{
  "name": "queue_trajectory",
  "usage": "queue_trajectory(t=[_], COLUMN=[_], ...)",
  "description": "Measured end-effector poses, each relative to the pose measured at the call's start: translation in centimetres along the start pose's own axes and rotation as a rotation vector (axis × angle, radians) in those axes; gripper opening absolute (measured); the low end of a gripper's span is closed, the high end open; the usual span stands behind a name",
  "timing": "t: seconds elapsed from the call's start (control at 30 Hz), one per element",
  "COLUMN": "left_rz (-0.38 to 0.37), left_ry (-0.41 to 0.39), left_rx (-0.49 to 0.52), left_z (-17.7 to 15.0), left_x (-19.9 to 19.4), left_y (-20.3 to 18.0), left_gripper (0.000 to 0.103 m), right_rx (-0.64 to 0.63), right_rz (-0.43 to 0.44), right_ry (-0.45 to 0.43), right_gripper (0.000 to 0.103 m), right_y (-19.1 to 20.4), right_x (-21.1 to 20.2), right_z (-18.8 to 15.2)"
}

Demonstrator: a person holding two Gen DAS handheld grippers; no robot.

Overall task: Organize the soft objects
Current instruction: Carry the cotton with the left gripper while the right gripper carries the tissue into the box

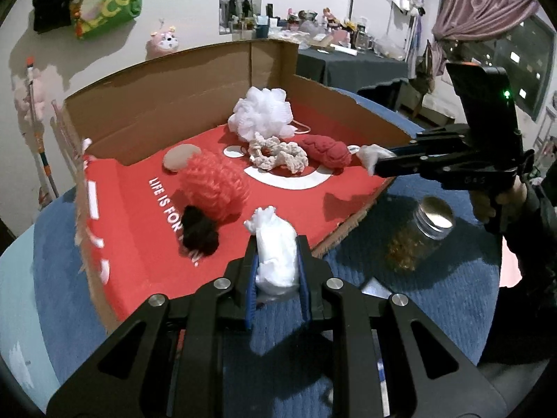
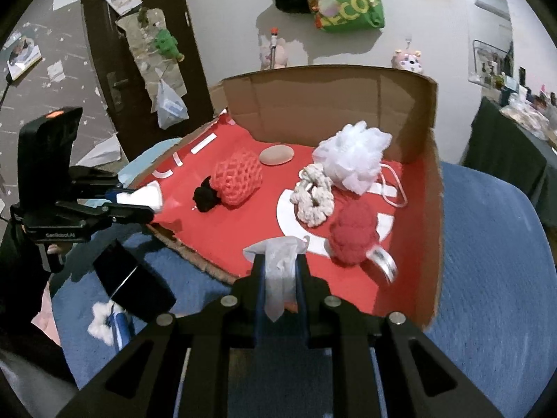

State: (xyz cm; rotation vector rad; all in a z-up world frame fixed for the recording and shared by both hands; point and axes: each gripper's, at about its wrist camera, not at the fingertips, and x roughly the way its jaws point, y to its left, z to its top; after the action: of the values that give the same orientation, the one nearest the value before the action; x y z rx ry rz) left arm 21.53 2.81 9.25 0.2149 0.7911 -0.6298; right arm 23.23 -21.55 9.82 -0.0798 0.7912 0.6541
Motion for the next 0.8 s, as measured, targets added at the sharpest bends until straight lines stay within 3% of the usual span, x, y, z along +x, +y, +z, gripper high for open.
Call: queue_trajectory(t=[0.47, 0.8], left_rz=[-0.007, -0.02], left_ry=[0.179, 0.229], left_rx=[-0.002, -0.031], left_z=[1.9, 1.9], left_x=[5.8, 7.5], left_y=[1.6, 3.0], left_gripper=[0.018, 0.018], right_rx=[-0.093, -0.126], right_rz=[-0.068, -0.066], right_ry=[0.165, 0.204], right_gripper=[0.017, 0.018], right_y=[-0.4, -0.4], right_x=[6.0, 7.7], right_z=[1.9, 2.0])
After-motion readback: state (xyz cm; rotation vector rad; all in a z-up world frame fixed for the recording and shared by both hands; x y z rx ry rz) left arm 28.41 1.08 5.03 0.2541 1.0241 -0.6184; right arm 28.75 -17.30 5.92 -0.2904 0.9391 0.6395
